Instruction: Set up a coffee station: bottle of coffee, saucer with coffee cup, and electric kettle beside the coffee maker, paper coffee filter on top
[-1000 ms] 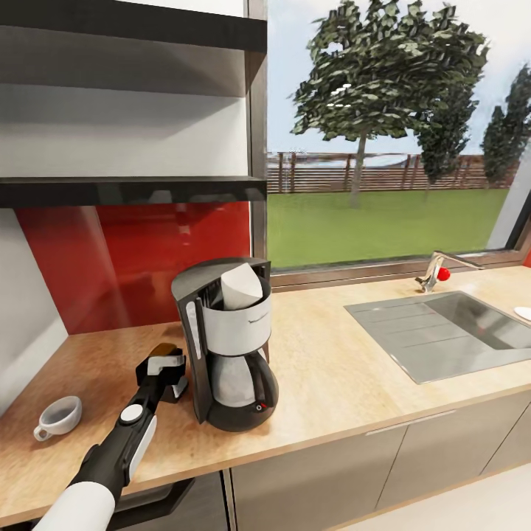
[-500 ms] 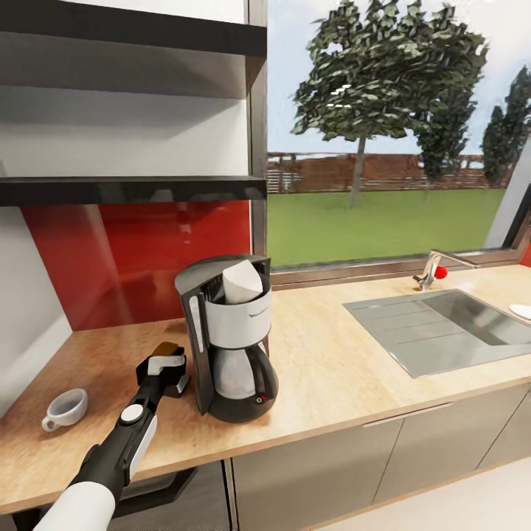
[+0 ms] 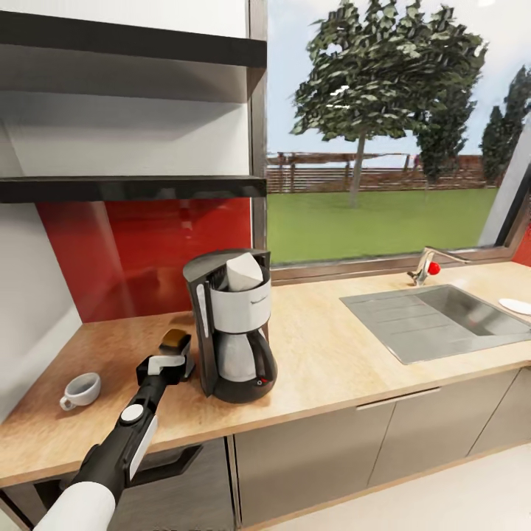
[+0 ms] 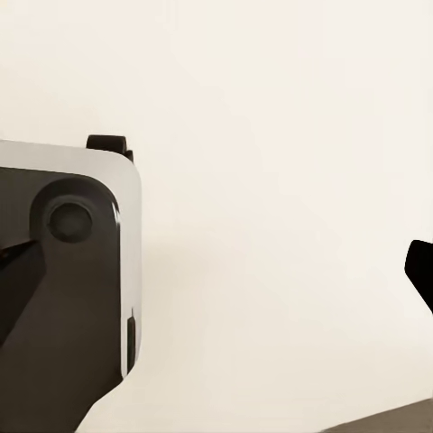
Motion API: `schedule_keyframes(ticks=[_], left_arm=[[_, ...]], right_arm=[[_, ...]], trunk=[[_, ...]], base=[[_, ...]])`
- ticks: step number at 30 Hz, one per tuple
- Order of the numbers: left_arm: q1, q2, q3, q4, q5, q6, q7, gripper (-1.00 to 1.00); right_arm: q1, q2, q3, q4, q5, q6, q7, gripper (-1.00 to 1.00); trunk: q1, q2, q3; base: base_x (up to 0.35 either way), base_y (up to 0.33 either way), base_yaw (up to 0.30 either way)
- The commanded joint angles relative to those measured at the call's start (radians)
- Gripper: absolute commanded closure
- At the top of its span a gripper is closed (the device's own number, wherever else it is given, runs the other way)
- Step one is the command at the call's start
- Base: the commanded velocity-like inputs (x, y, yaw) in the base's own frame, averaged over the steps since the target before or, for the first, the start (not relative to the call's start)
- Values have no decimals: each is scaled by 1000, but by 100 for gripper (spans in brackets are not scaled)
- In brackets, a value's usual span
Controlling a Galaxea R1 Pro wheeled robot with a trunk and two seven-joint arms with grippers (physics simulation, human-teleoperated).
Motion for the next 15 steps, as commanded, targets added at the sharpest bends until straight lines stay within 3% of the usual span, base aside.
schedule_keyframes(ticks=[1, 15], left_arm=[[-1, 0, 1, 1, -10, -3, 3, -100], [-1, 0, 0, -1, -10, -3, 3, -100]], right_arm=[[-1, 0, -8, 0, 10, 1, -2, -100], [-1, 0, -7, 0, 10, 1, -2, -100]], trunk=[[0, -2, -2], [0, -2, -2]], base=[[-33, 0, 0], [-4, 0, 0]])
